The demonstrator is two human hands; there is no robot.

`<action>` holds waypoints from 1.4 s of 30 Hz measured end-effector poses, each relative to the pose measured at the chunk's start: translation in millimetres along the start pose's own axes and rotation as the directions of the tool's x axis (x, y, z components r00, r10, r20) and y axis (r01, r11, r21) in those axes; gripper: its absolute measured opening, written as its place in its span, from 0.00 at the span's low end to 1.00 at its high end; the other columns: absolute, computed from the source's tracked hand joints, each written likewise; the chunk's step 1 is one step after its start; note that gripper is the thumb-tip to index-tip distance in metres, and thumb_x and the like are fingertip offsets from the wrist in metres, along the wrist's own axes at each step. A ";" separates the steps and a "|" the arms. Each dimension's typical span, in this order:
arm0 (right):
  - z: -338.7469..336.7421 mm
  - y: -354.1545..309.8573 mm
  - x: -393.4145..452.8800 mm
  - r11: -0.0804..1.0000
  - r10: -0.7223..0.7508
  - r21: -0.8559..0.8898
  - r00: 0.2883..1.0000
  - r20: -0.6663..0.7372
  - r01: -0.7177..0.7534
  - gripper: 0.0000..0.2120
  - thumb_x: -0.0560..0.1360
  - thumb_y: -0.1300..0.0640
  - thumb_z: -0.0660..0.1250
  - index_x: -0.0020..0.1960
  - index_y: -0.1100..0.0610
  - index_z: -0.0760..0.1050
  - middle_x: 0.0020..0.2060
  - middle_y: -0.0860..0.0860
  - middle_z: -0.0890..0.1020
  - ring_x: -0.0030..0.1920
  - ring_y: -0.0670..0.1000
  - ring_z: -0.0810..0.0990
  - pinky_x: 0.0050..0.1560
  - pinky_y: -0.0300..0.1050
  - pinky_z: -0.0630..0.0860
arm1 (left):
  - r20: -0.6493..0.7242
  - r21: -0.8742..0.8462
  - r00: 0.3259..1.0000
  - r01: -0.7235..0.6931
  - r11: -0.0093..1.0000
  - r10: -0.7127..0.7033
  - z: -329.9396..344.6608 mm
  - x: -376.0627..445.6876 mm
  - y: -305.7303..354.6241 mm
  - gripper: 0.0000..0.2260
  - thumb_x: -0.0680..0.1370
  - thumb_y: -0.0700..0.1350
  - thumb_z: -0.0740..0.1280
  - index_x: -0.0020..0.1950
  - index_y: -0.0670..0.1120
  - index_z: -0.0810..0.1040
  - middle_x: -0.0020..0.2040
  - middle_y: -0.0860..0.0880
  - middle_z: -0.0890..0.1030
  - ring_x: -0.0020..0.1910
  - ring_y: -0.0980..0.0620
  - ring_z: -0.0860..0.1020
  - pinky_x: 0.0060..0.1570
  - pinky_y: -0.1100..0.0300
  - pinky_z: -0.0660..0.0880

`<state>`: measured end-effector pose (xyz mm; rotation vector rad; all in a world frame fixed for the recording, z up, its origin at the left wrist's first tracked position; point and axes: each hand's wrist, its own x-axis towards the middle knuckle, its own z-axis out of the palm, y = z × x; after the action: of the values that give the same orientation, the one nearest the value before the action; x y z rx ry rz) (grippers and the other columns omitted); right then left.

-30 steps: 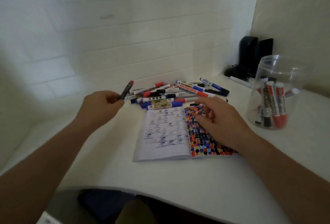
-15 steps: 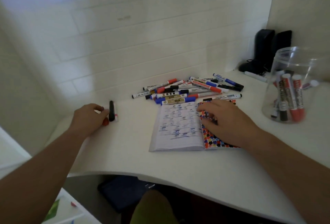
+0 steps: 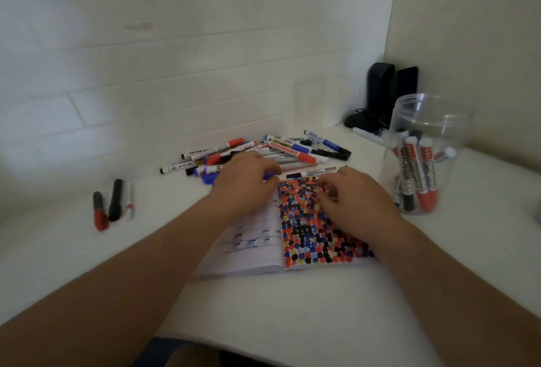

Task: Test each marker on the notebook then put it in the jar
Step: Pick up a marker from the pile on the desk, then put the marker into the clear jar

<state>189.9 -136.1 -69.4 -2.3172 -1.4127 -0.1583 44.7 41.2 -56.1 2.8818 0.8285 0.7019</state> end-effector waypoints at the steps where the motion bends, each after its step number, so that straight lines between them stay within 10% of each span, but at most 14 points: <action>1: -0.6 2.7 1.1 1.000 0.023 0.016 1.000 0.009 -0.023 0.14 0.83 0.46 0.63 0.66 0.43 0.78 0.56 0.46 0.80 0.52 0.46 0.74 0.51 0.44 0.72 | 0.013 0.043 0.999 -0.049 0.998 0.049 7.2 10.3 14.2 0.13 0.80 0.55 0.66 0.63 0.58 0.83 0.55 0.52 0.80 0.58 0.49 0.76 0.57 0.50 0.76; 5: 1.6 7.8 4.0 0.997 0.029 0.077 0.999 0.020 -0.031 0.10 0.80 0.49 0.65 0.57 0.45 0.84 0.43 0.42 0.77 0.41 0.42 0.74 0.38 0.40 0.68 | 0.087 0.249 0.994 -0.083 0.965 0.063 32.4 44.3 35.7 0.12 0.80 0.55 0.65 0.56 0.55 0.85 0.53 0.51 0.84 0.50 0.50 0.79 0.51 0.51 0.80; 12: 1.5 8.2 5.2 0.992 0.047 0.115 0.999 0.027 -0.050 0.11 0.81 0.49 0.65 0.58 0.47 0.84 0.49 0.45 0.83 0.46 0.45 0.77 0.47 0.44 0.75 | 0.019 0.212 0.999 -0.051 0.976 0.048 48.5 54.7 31.3 0.09 0.80 0.55 0.66 0.60 0.59 0.81 0.59 0.51 0.81 0.56 0.48 0.77 0.54 0.47 0.77; 16: -0.9 3.9 3.9 0.960 0.084 0.273 0.996 -0.044 -0.069 0.18 0.81 0.36 0.63 0.50 0.47 0.84 0.41 0.43 0.84 0.42 0.42 0.80 0.47 0.46 0.79 | 0.020 -0.154 0.996 -0.087 0.984 0.091 26.8 26.3 39.7 0.04 0.85 0.52 0.59 0.55 0.53 0.69 0.46 0.52 0.77 0.44 0.50 0.75 0.42 0.49 0.72; 18: -4.7 -0.1 1.9 0.892 0.119 0.445 0.991 -0.069 -0.076 0.18 0.79 0.31 0.62 0.52 0.43 0.79 0.43 0.42 0.83 0.43 0.41 0.81 0.44 0.41 0.77 | 0.098 -0.454 0.983 -0.093 0.886 0.154 7.9 4.4 48.7 0.04 0.86 0.51 0.57 0.57 0.53 0.69 0.44 0.50 0.78 0.42 0.49 0.77 0.40 0.48 0.75; 22: -11.5 -7.2 -0.4 0.471 0.152 0.882 0.987 -0.057 -0.021 0.17 0.78 0.41 0.69 0.59 0.51 0.81 0.45 0.44 0.87 0.48 0.41 0.85 0.49 0.37 0.80 | 0.085 -0.537 0.953 -0.202 0.819 0.291 0.5 -21.4 59.6 0.06 0.86 0.51 0.56 0.60 0.52 0.70 0.41 0.51 0.78 0.37 0.55 0.76 0.36 0.53 0.74; 28: -12.0 -8.8 -9.3 0.414 0.145 0.910 0.989 -0.038 -0.026 0.12 0.79 0.56 0.73 0.43 0.59 0.73 0.33 0.57 0.83 0.31 0.50 0.79 0.31 0.42 0.75 | 0.048 -0.590 0.953 -0.214 0.778 0.299 12.7 -28.6 63.1 0.06 0.86 0.51 0.58 0.57 0.49 0.67 0.38 0.53 0.77 0.33 0.55 0.75 0.30 0.59 0.73; 36: -9.0 -10.7 -9.5 0.186 0.067 0.980 0.996 0.058 -0.069 0.13 0.79 0.60 0.70 0.40 0.59 0.68 0.32 0.56 0.82 0.30 0.49 0.77 0.30 0.39 0.74 | 0.083 -0.563 0.942 -0.225 0.795 0.325 10.4 -25.0 57.2 0.07 0.85 0.55 0.58 0.55 0.53 0.66 0.39 0.52 0.78 0.36 0.55 0.77 0.33 0.55 0.76; 42: -7.9 -8.7 -10.6 0.211 0.079 0.977 0.997 0.023 -0.039 0.11 0.79 0.57 0.71 0.42 0.59 0.71 0.38 0.61 0.84 0.33 0.52 0.80 0.33 0.43 0.76 | 0.124 -0.628 0.941 -0.172 0.759 0.316 4.1 -23.8 54.3 0.11 0.82 0.56 0.66 0.57 0.54 0.67 0.45 0.52 0.81 0.42 0.57 0.80 0.40 0.53 0.80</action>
<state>178.2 -144.6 -63.0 -1.1932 -0.8839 0.6001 55.1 -17.2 -59.7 2.4106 0.1342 0.5179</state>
